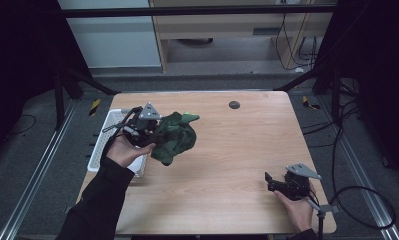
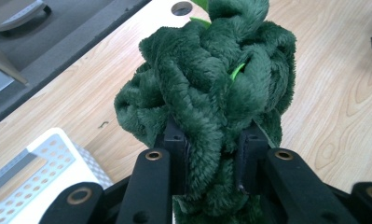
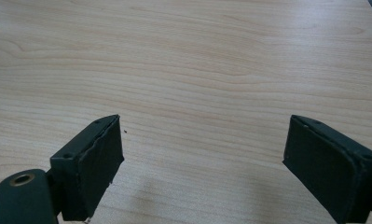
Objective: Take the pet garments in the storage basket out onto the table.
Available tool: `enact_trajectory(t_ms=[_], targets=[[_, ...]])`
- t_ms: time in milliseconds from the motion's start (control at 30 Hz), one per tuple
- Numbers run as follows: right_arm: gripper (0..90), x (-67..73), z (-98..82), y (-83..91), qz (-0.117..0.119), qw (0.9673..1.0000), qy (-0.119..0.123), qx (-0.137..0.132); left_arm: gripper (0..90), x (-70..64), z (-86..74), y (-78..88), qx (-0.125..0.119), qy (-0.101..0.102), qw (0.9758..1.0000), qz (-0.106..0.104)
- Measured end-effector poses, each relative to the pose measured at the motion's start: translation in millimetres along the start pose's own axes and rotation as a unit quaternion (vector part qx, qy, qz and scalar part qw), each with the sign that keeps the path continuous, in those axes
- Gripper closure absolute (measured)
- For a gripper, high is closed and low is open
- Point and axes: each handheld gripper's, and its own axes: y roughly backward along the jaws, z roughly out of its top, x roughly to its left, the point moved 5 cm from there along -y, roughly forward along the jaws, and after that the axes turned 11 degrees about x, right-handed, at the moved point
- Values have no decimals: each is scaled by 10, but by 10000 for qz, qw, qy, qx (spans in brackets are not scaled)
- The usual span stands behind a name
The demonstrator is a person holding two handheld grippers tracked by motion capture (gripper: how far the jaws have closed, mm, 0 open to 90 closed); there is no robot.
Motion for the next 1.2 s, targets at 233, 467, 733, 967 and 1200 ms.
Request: enact_trajectory(t_ms=[233,467,733,967,1200], targets=[[117,2,-1,-2,7,10000,10,6,706,-102,85,-120,88,-176,9998,-102],[118,1,-2,-3,5,10000,14,10,706,-198,140,-215,130,-332,9991,-216],[118,1,-1,-1,14,10000,3,6,706,-311,208,-349,251,-597,9972,-360],[118,5,0,1,35,10000,-21,10,706,-390,243,-479,345,-748,9954,-494],[118,1,0,-2,22,10000,3,6,706,-481,252,-617,448,-882,9932,-610]])
